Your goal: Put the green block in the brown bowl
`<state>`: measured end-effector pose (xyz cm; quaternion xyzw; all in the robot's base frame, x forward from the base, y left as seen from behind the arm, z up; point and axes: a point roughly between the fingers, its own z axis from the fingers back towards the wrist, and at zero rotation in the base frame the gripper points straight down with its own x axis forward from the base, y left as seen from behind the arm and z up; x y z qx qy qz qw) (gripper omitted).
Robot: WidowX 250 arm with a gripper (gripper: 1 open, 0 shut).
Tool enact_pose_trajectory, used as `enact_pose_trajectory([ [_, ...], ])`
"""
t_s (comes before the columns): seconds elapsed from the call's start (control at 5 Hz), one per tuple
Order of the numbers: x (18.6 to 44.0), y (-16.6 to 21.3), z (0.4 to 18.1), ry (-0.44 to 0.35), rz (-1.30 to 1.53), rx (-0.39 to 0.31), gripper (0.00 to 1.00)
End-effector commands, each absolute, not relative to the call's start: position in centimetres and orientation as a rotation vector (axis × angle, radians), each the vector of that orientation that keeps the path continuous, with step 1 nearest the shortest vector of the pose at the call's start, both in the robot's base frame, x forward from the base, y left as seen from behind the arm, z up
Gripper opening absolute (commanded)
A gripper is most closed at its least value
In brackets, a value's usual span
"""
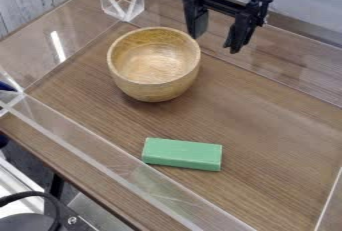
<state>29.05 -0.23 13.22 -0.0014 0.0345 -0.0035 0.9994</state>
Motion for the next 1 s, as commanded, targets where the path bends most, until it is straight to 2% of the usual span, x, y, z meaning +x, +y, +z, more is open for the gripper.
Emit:
enact_pose_trajectory([
  [0.0,28.4,-0.3,12.5,0.094,-0.021,-0.003,1.00],
  [0.4,23.8,-0.4,11.0,0.107,-0.255,-0.004,1.00],
  [0.8,21.1,0.4,10.0,0.120,-0.626,0.004,1.00],
])
